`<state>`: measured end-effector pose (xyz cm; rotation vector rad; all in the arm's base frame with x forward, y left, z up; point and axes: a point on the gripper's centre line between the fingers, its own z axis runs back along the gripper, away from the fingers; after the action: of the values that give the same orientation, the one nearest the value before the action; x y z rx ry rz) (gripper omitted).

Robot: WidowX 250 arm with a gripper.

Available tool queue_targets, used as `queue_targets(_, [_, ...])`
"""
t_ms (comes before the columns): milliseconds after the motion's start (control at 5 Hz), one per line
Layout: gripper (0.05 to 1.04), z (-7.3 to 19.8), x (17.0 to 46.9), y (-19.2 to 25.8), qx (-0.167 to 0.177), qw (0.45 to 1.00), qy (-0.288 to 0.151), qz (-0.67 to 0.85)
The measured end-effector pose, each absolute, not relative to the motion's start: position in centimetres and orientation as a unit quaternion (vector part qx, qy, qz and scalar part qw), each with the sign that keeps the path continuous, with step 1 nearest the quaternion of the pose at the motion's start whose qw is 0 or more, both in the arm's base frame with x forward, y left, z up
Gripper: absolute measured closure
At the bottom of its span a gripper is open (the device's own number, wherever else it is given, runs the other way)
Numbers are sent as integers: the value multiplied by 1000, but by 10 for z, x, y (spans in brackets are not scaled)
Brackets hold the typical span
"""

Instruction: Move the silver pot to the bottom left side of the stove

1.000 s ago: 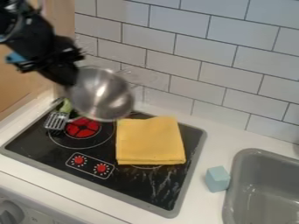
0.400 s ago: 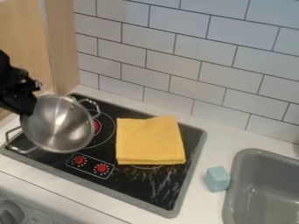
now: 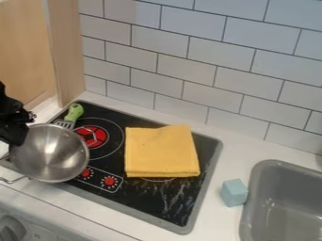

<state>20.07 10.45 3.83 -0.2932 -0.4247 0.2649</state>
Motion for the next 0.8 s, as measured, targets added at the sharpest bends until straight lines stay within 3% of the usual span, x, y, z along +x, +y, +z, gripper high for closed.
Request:
queue_targets(200, [1017,37,201,106,-136,960,-212,124])
queue_targets(400, [870,35,196,105,-139,961,-190,146])
queue_targets(600, [613,34,195,106,-133,962,-186,146])
queue_targets(800, [295,41,195,109,-118,962,-194,152])
